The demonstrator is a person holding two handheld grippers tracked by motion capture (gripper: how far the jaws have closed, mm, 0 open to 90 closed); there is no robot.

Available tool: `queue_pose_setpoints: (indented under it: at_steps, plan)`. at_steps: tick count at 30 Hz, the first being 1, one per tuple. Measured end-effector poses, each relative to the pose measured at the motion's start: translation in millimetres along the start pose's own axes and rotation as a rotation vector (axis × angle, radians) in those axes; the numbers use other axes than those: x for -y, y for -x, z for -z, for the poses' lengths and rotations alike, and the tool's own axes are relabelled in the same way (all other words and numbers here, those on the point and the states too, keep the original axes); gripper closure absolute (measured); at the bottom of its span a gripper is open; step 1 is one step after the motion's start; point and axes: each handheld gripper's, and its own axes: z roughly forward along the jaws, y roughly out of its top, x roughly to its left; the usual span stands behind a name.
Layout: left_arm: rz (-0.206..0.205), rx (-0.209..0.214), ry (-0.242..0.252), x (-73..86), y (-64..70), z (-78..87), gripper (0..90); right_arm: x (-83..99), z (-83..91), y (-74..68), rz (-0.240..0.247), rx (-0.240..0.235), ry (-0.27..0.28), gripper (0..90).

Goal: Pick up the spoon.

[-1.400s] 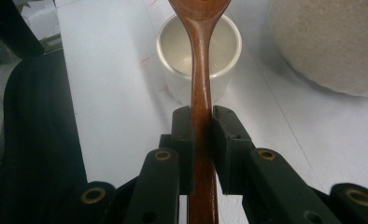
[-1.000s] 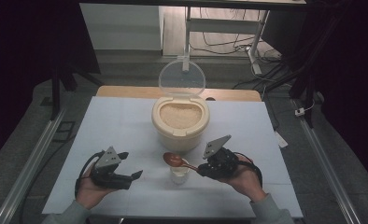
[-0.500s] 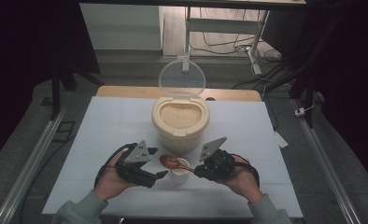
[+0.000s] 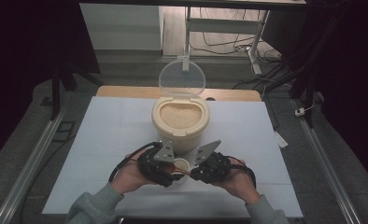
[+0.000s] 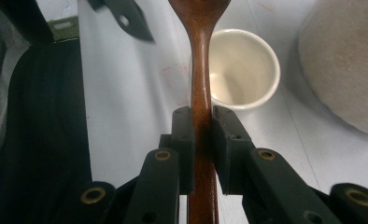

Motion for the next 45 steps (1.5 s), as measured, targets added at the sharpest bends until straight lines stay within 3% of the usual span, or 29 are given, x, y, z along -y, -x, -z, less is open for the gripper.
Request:
queue_pose_setpoints:
  at_steps: [12,24,32,35,37,42,44,45]
  plan:
    - [-0.028,0.101,-0.088,-0.3,-3.2,-12.5,51.4,-4.2,-2.8,-5.4,0.06,-0.006,0.008,79.2]
    - [-0.054,0.115,-0.139,0.3,-2.8,-20.2,63.5,-6.8,-2.3,-10.7,0.122,-0.008,0.033,79.2]
    - [-0.084,0.159,-0.153,2.0,-1.4,-22.6,71.9,-7.5,-1.2,-13.6,0.161,-0.006,0.032,79.0]
    - [-0.101,0.187,-0.167,2.5,0.1,-25.2,76.6,-6.2,-3.9,-13.0,0.188,-0.03,0.031,78.7]
    - [-0.105,0.195,-0.178,2.6,1.2,-27.8,77.4,-4.2,-6.0,-11.5,0.184,-0.05,0.036,78.6]
    - [-0.104,0.19,-0.175,3.3,1.4,-28.9,78.3,-3.0,-6.0,-10.1,0.179,-0.048,0.036,78.0]
    - [-0.101,0.179,-0.167,3.4,1.6,-27.7,78.4,-2.1,-5.2,-9.2,0.166,-0.046,0.053,77.2]
    - [-0.098,0.166,-0.164,3.7,1.7,-27.1,78.6,-0.6,-3.4,-7.3,0.133,-0.037,0.079,76.0]
